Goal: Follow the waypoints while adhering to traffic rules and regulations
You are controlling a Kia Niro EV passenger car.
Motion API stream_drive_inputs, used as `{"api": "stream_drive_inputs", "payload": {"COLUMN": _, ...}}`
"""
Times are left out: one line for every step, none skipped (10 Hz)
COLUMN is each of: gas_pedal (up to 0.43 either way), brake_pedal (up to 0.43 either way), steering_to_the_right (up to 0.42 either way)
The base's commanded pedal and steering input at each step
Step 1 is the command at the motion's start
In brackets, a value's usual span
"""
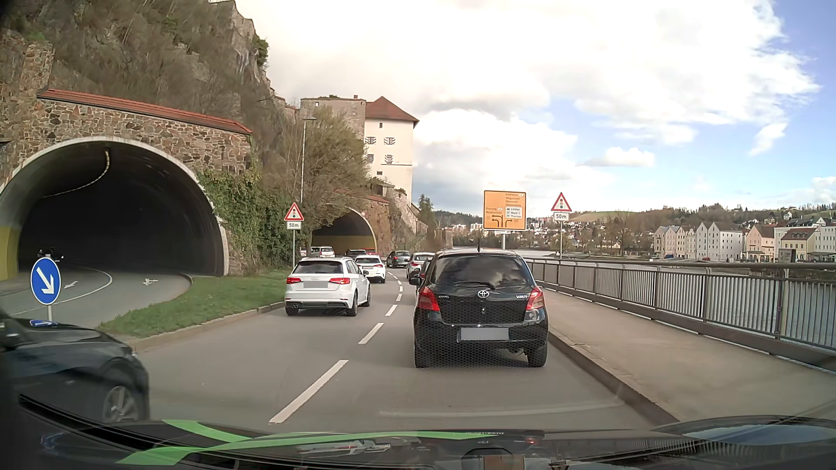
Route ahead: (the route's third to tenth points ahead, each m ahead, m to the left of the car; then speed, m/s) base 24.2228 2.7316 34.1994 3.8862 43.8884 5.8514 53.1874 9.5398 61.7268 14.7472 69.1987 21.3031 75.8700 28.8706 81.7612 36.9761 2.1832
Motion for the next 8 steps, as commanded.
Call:
{"api": "stream_drive_inputs", "payload": {"gas_pedal": 0.0, "brake_pedal": 0.0, "steering_to_the_right": 0.004}}
{"api": "stream_drive_inputs", "payload": {"gas_pedal": 0.0, "brake_pedal": 0.0, "steering_to_the_right": 0.004}}
{"api": "stream_drive_inputs", "payload": {"gas_pedal": 0.0, "brake_pedal": 0.0, "steering_to_the_right": 0.003}}
{"api": "stream_drive_inputs", "payload": {"gas_pedal": 0.0, "brake_pedal": 0.0, "steering_to_the_right": 0.003}}
{"api": "stream_drive_inputs", "payload": {"gas_pedal": 0.0, "brake_pedal": 0.0, "steering_to_the_right": 0.003}}
{"api": "stream_drive_inputs", "payload": {"gas_pedal": 0.0, "brake_pedal": 0.0, "steering_to_the_right": 0.003}}
{"api": "stream_drive_inputs", "payload": {"gas_pedal": 0.0, "brake_pedal": 0.0, "steering_to_the_right": 0.003}}
{"api": "stream_drive_inputs", "payload": {"gas_pedal": 0.0, "brake_pedal": 0.0, "steering_to_the_right": 0.003}}
